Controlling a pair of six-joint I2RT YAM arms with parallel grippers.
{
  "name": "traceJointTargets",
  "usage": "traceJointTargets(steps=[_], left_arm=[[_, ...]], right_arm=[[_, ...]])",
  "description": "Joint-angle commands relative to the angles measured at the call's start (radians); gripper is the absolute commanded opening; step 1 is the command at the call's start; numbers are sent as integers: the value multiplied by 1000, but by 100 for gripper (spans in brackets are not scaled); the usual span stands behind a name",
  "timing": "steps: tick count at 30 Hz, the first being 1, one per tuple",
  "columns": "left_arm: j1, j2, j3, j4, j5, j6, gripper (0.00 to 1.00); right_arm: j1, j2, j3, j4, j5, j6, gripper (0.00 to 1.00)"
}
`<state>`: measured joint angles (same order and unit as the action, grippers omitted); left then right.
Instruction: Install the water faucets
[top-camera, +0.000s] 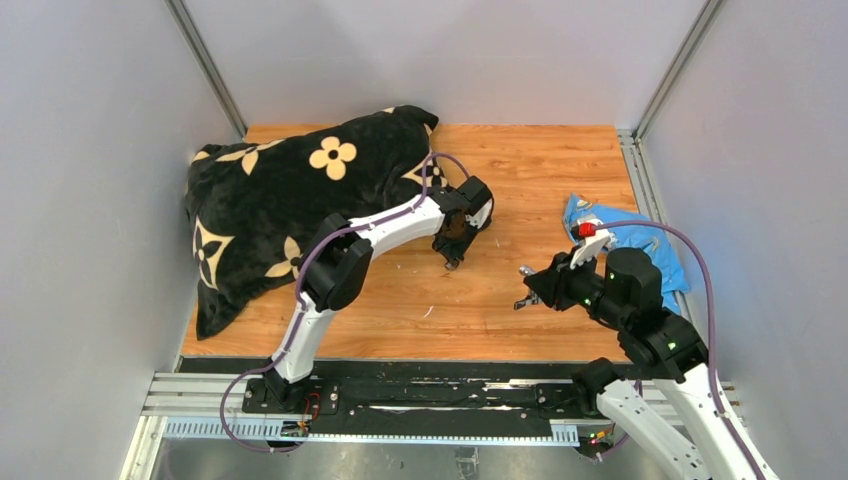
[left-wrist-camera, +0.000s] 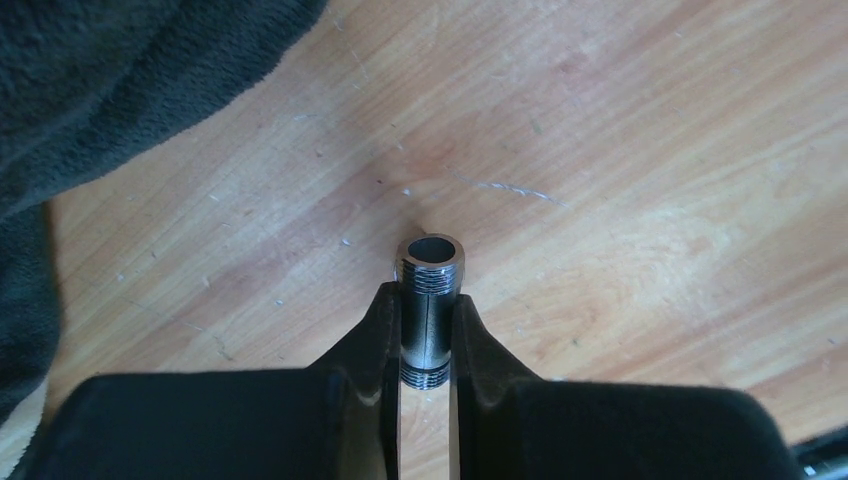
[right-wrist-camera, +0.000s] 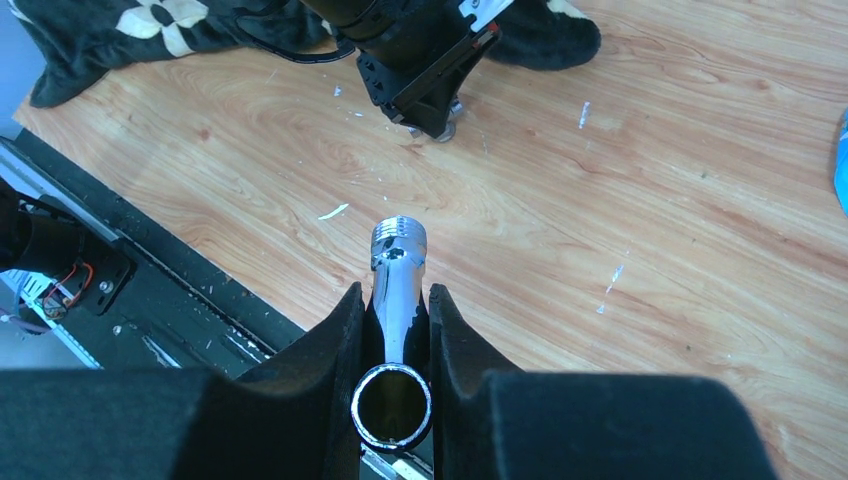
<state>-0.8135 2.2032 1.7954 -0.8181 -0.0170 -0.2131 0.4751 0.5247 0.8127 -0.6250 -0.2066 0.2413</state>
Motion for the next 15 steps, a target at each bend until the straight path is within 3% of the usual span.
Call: traceJointTargets(steps=[1, 7, 15], left_arm=[[26, -138, -19, -5, 151, -11, 0], [70, -446, -268, 196, 455, -160, 0], [138, -756, -477, 353, 681, -308, 0]], right_arm=[[-12, -38, 0, 83, -57, -44, 1], [-12, -122, -90, 226, -135, -121, 1], [-12, -200, -164, 416, -354, -236, 1]])
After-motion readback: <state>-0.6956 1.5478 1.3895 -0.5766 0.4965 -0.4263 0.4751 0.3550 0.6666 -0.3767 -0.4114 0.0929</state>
